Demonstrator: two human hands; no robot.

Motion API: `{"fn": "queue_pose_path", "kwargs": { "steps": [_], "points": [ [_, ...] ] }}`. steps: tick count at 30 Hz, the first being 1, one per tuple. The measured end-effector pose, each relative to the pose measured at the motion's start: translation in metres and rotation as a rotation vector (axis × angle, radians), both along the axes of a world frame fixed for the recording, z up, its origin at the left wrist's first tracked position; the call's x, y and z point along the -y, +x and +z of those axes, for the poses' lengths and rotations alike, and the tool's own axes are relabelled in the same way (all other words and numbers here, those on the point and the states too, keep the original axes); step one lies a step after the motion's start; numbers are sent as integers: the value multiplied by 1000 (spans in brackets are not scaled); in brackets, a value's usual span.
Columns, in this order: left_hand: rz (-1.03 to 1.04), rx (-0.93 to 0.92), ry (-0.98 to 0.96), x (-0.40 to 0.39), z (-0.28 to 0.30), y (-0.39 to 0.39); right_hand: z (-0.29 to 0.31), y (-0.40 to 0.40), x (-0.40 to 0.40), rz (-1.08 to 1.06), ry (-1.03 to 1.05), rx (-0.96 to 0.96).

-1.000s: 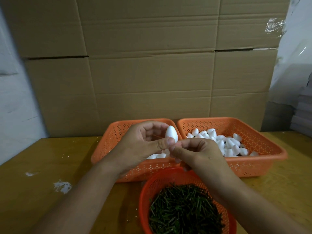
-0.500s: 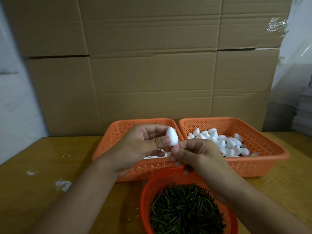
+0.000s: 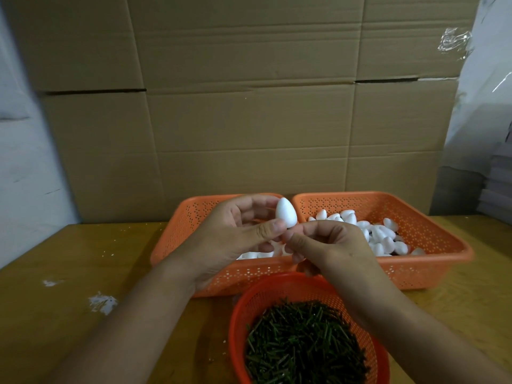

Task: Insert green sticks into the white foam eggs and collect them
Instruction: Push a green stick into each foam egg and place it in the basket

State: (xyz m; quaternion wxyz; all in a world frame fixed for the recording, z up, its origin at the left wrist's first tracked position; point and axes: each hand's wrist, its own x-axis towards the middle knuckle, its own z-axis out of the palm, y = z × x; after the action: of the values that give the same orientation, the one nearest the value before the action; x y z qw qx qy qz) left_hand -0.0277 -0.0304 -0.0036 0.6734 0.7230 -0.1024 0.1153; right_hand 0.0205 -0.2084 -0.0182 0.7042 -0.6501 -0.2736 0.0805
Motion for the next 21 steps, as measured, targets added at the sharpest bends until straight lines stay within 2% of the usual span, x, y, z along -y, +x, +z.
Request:
{"fn": "queue_pose_path", "kwargs": {
  "steps": [5, 12, 21],
  "points": [
    [44, 13, 19, 1, -1, 1, 0, -2, 0, 13, -23, 37],
    [-15, -10, 19, -2, -2, 2, 0, -1, 1, 88, -43, 51],
    [-9, -9, 21, -3, -4, 4, -2, 1, 0, 75, -33, 51]
  ]
}}
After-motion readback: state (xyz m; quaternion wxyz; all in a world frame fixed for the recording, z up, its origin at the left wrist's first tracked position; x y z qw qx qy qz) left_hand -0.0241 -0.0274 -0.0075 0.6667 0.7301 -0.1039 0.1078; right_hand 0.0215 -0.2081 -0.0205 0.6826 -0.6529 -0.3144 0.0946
